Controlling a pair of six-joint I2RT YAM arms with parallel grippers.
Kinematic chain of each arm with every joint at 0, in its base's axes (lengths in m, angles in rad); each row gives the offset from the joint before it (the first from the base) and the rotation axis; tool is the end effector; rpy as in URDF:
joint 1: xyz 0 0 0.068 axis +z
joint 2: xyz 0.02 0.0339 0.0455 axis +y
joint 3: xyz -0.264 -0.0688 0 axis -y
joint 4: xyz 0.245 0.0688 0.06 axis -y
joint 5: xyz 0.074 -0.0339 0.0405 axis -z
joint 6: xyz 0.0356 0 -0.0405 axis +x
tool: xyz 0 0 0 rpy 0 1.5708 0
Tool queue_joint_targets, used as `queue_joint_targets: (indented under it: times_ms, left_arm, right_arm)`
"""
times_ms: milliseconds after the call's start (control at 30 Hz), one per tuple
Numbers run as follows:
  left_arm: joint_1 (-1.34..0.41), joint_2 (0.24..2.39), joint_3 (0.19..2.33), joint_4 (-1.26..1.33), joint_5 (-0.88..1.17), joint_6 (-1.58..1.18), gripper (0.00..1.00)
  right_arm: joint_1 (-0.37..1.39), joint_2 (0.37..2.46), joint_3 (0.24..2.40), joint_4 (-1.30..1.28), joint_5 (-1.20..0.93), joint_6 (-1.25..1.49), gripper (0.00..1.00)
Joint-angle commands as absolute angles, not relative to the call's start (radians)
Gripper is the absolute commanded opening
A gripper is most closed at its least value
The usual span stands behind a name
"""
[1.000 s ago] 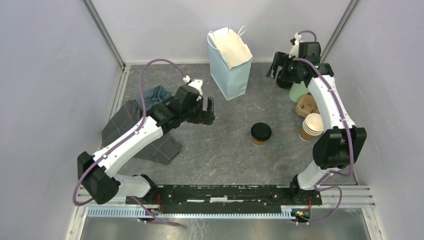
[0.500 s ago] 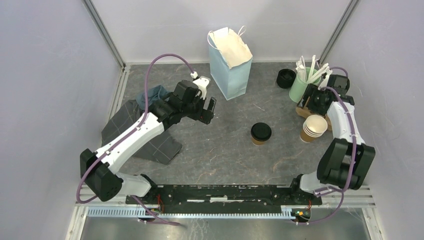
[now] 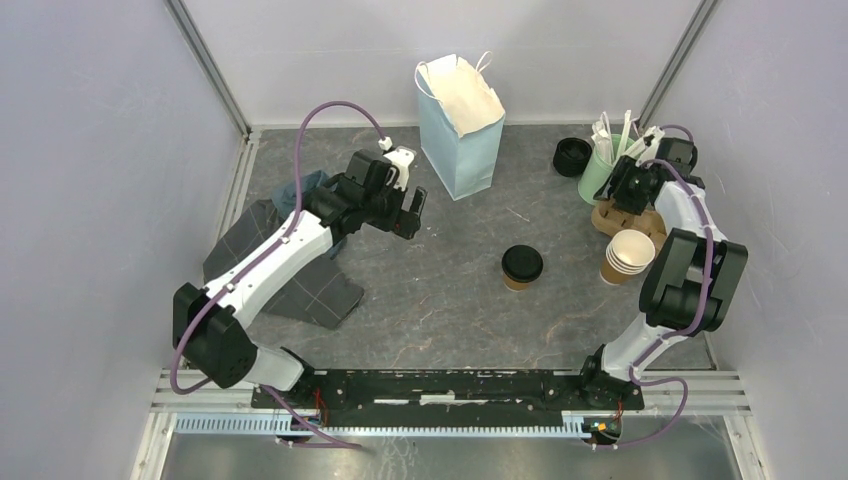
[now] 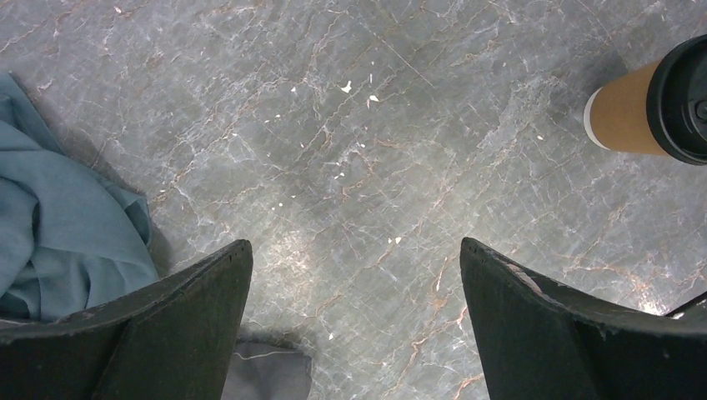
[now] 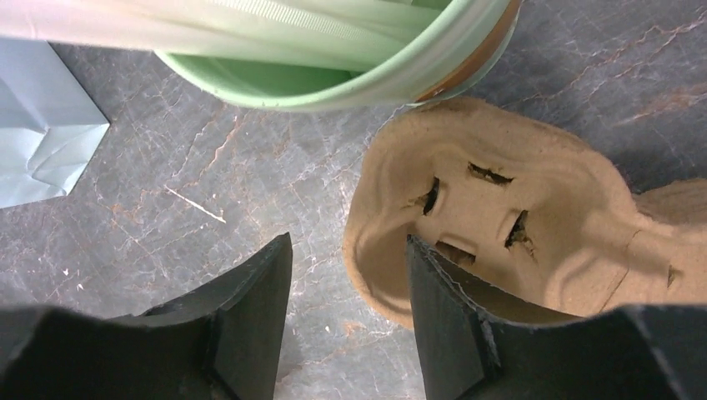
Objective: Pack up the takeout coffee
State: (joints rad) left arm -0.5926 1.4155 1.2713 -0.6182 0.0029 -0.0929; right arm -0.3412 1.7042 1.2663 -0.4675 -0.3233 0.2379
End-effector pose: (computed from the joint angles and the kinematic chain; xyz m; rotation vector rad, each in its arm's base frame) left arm 0.2567 -0.1730 0.3228 0.5847 2.2853 -0.3423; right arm 0.3515 -0.1128 0.2408 0.5649 2.3778 0.3539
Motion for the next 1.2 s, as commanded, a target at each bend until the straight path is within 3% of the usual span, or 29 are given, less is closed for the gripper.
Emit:
queue_joint_targets:
  times_ms: [0,533,833,967,1167]
  left_arm:
    - [-0.582,1.448,1.333,-0.598,0.023,-0.058,1.0]
    - [-0.578,1.471,1.347,-0.612,0.052,-0.07,1.0]
    - [-0.578,1.456,1.33,-0.612,0.051,-0.073,1.0]
    - [-0.578,1.45,1.326,-0.612,0.049,-0.077,1.0]
    - [-0.578,1.438,1.315,-0.608,0.051,-0.082,1.0]
  right_arm:
    - [-0.354,1.725,1.314,-0.415,-0.328,0.242,0.57]
    - [-0.388,1.787,1.259,-0.31,-0.424,0.311,0.46]
    - [-0.388,1.789,1.22,-0.302,-0.432,0.315,0.44]
    - [-0.391,1.778,1.218,-0.302,-0.437,0.318,0.36]
    - [-0.405,1.752,1.207,-0.296,-0.454,0.331,0.34]
